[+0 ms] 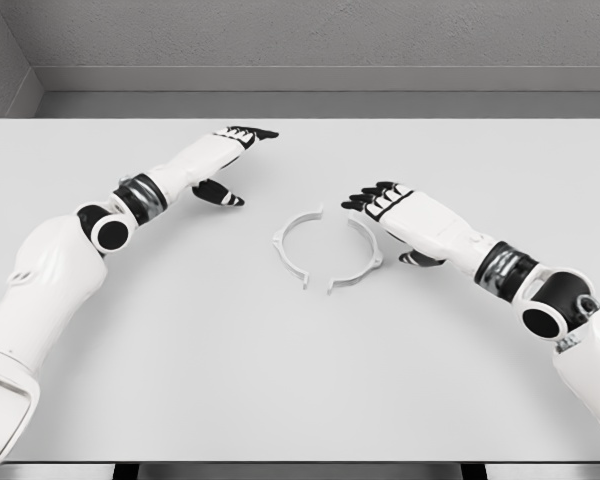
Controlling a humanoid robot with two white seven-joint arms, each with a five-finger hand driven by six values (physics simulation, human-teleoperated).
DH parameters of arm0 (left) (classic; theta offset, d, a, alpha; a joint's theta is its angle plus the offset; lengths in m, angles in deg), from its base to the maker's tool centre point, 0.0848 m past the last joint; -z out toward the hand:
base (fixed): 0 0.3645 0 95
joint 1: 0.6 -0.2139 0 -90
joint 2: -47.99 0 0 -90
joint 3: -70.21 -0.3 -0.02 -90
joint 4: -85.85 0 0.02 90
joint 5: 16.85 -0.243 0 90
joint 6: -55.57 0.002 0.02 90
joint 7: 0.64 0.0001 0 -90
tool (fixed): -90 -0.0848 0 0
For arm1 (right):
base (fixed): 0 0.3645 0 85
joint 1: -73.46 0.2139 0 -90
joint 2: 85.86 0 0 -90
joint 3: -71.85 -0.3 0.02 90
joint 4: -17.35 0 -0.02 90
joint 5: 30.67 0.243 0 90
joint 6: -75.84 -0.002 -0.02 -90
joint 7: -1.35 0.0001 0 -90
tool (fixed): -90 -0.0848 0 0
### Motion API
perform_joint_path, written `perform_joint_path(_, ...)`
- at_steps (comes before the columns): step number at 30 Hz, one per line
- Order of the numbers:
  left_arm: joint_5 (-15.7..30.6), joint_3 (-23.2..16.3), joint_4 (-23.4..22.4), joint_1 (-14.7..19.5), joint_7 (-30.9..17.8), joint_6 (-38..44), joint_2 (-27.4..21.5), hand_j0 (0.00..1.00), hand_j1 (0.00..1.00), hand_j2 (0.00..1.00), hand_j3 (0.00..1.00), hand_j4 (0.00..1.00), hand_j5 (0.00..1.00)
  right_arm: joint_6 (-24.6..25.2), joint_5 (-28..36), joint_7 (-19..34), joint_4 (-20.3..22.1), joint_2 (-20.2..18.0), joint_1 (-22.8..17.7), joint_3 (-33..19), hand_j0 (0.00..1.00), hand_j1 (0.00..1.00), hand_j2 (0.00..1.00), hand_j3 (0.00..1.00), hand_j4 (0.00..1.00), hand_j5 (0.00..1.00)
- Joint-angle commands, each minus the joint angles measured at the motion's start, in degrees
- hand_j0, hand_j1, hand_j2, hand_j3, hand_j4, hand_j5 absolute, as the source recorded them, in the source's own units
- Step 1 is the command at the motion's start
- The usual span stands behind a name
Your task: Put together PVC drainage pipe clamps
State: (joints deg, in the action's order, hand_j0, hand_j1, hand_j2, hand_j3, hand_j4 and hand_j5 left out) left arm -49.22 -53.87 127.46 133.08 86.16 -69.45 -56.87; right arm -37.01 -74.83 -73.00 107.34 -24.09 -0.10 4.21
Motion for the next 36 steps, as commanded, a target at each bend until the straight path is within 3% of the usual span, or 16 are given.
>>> perform_joint_path(1,0.29,-0.02,0.22,0.0,0.03,0.02,-0.16,1.0,1.0,1.0,1.0,1.0,1.0,0.08,0.22,-0.01,-0.07,0.45,0.0,0.22,1.0,1.0,1.0,1.0,1.0,1.0)
perform_joint_path(10,0.82,0.42,0.13,0.35,0.03,0.02,-3.33,1.0,1.0,1.0,1.0,1.0,1.0,0.61,0.04,0.08,-0.51,1.77,0.18,0.84,1.0,1.0,1.0,1.0,1.0,1.0)
perform_joint_path(20,0.82,0.42,0.13,0.44,0.03,0.02,-3.68,1.0,1.0,1.0,1.0,1.0,1.0,0.61,-0.05,0.08,-2.27,2.82,1.67,1.72,1.0,1.0,1.0,1.0,1.0,1.0)
perform_joint_path(36,0.91,0.51,0.22,0.44,0.03,0.02,-3.77,1.0,1.0,1.0,1.0,1.0,1.0,0.7,-0.05,0.08,-1.66,3.35,1.76,2.6,1.0,1.0,1.0,1.0,1.0,1.0)
